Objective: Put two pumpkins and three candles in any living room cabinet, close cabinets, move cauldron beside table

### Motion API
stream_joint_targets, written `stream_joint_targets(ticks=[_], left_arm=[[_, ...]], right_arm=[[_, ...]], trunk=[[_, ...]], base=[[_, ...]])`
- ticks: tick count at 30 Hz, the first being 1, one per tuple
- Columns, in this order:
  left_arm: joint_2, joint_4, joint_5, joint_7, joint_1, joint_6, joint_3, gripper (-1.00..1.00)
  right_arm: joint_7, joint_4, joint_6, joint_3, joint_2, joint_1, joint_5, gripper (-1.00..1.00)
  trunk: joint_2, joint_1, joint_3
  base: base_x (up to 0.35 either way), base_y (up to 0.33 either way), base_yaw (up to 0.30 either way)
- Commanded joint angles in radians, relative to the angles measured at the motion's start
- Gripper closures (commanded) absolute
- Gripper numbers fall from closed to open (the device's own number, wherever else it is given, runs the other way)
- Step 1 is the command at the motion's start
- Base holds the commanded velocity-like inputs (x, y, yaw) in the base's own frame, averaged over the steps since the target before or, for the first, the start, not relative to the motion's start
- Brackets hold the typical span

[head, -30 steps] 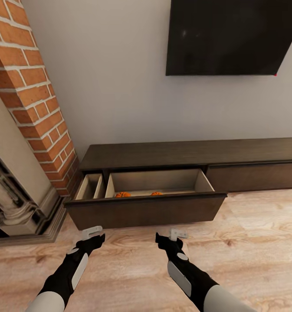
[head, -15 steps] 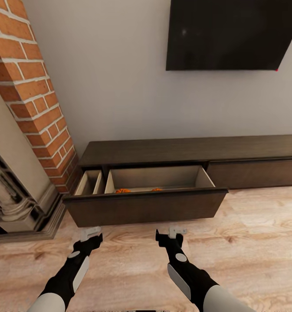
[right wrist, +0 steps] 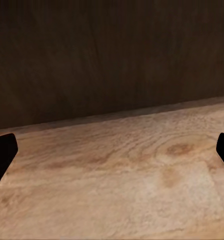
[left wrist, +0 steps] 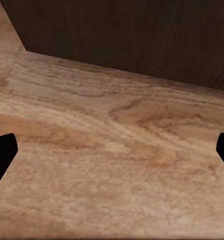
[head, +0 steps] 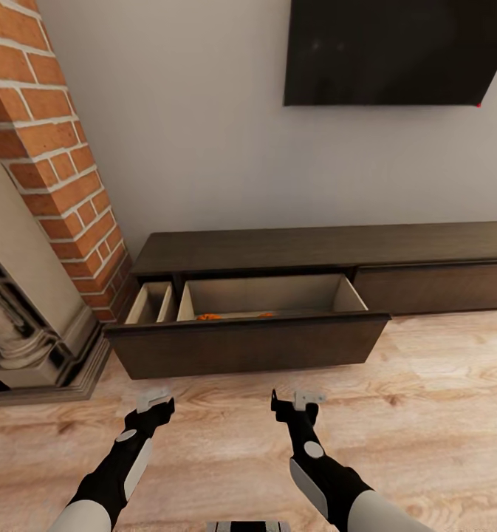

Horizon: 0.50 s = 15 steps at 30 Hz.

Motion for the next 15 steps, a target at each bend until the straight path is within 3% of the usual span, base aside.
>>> stream_joint_targets(ticks=[1, 4, 9, 15], left_arm=[[-0.001, -0.002, 0.010, 0.001, 0.000, 0.001, 0.001, -1.00], [-0.001, -0.001, 0.010, 0.001, 0.002, -0.039, 0.001, -1.00], [-0.001, 0.000, 0.010, 0.001, 0.003, -0.100, 0.001, -1.00], [-0.001, 0.000, 0.011, 0.000, 0.004, -0.125, -0.003, -1.00]], right_arm=[[-0.006, 0.001, -0.021, 0.009, -0.001, -0.001, -0.009, -1.00], [-0.006, 0.002, -0.070, 0.011, -0.001, -0.001, -0.009, -1.00], [-0.006, 0.002, -0.085, 0.011, -0.001, -0.001, -0.008, -1.00], [-0.006, 0.002, -0.090, 0.012, -0.001, -0.001, -0.007, -1.00]], trunk=[[-0.001, 0.000, -0.005], [-0.001, 0.002, -0.016], [-0.002, 0.004, -0.036], [-0.002, 0.004, -0.036]], base=[[0.000, 0.000, 0.000], [0.000, 0.000, 0.000], [0.000, 0.000, 0.000], [0.000, 0.000, 0.000]])
